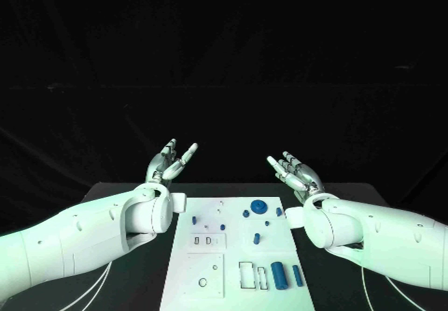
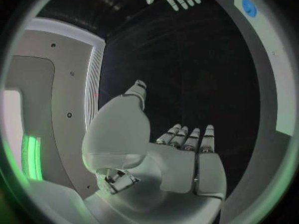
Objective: Assemble the parts on the task board
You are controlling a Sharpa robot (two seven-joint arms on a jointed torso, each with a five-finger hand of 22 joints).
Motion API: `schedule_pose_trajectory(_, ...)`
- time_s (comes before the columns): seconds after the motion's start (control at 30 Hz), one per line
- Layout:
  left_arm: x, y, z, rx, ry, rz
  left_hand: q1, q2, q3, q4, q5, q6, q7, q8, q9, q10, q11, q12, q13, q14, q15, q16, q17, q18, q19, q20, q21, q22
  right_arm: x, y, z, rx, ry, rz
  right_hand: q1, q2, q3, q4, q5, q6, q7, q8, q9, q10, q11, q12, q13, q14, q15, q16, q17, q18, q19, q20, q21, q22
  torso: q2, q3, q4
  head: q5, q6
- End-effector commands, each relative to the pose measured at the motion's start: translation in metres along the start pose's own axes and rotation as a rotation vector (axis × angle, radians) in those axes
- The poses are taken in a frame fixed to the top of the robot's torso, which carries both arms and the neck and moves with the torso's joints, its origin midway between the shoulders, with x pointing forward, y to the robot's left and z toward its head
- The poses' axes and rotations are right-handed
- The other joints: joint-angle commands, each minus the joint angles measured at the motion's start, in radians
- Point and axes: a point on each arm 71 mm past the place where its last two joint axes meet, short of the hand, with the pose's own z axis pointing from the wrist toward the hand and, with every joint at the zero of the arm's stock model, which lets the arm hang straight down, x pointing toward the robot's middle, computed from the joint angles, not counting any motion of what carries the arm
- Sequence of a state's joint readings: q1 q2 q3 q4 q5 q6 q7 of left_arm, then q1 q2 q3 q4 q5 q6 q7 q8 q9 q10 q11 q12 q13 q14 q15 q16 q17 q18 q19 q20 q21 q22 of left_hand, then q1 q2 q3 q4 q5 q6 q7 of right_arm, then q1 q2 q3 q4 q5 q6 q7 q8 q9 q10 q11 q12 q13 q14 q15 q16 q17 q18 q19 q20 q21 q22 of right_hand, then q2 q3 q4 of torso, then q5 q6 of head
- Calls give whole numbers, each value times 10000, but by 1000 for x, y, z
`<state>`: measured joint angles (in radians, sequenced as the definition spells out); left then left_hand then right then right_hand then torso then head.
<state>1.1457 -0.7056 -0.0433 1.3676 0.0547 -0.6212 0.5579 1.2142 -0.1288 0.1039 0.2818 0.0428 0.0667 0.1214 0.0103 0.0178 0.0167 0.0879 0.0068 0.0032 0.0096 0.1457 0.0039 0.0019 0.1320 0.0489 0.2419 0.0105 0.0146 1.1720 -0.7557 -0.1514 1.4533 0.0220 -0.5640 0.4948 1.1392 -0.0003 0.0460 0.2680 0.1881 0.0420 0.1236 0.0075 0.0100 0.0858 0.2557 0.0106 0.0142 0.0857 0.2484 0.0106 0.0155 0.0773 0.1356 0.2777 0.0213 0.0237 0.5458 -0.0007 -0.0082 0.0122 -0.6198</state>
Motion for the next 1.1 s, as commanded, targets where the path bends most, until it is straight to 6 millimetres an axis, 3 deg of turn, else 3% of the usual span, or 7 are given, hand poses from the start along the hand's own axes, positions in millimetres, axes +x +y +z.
schedule_pose_trajectory(0.03,5,-4,1,393,547,-589,615,-6,86,155,77,75,238,51,18,-3,135,-21,16,-5,174,-5,20,249,11,182,62,25,8,2,3,37,1527,706,713,29,69,79,147,162,1771,61,40,127,196,73,35,119,187,83,42,118,89,164,92,42,0,1,-2,1,0)
schedule_pose_trajectory(0.43,-7,-4,0,373,729,-738,939,295,395,125,80,333,574,137,92,272,494,53,81,304,378,121,141,358,88,382,112,58,-14,11,10,-1050,1293,-766,2372,-160,790,-1210,-6,1497,1783,487,361,1815,237,336,217,1633,275,460,322,29,799,176,443,209,49,-4,28,-36,-183)
schedule_pose_trajectory(0.57,-10,-5,-1,406,765,-767,1288,609,739,64,26,1610,1347,602,425,1605,1315,454,321,1308,935,572,461,88,557,554,345,197,-21,17,15,-1581,1159,-1831,3124,-345,1517,-2160,178,3697,1753,1291,860,4551,86,911,466,4031,-13,1200,752,306,2418,127,1133,548,71,4,39,-35,-235)
schedule_pose_trajectory(0.67,-12,-5,-1,448,837,-736,1808,594,968,-28,94,3281,1688,1287,853,3797,1768,1100,598,3854,1048,1766,1134,-190,2635,550,1375,754,-26,22,21,-1916,1244,-2860,3026,-633,2208,-2678,437,6474,1665,2272,1411,7670,-217,1568,618,7056,-461,2240,1246,785,5135,102,2323,1062,68,11,45,-6,-302)
schedule_pose_trajectory(0.73,-13,-6,-1,469,971,-680,2031,567,1092,-78,72,4445,1700,1776,1145,5573,1721,1555,733,5407,880,2428,1479,-56,4897,525,2454,1257,-28,25,24,-1992,1399,-3421,2735,-844,2774,-2885,622,7160,1599,2363,1457,8120,-301,1405,493,7414,-555,2238,1215,906,5431,109,2404,1030,87,22,55,-11,-334)
schedule_pose_trajectory(0.87,-14,-8,-3,460,1422,-589,2338,483,1283,-204,81,6080,1523,2427,1534,7751,1400,1836,685,7642,413,3298,1881,503,6936,442,3275,1448,-29,31,31,-1989,2117,-4862,1956,-1577,4387,-3391,674,8244,1246,2380,1420,9435,-746,1084,472,8945,-1009,2524,1266,1068,6653,-185,2934,1116,175,37,68,-16,-391)
schedule_pose_trajectory(1.1,-12,-18,-12,423,2419,-508,2718,322,1655,-441,83,7330,1207,2836,1740,9158,1009,1746,637,9276,-70,3781,2255,540,8371,9,3659,1395,-20,37,37,-1935,3540,-7742,1576,-1993,5080,-3823,612,9205,764,2534,1506,10965,-1236,942,512,10752,-1696,3043,1693,1056,8098,-876,4099,1645,445,48,92,-89,-454)
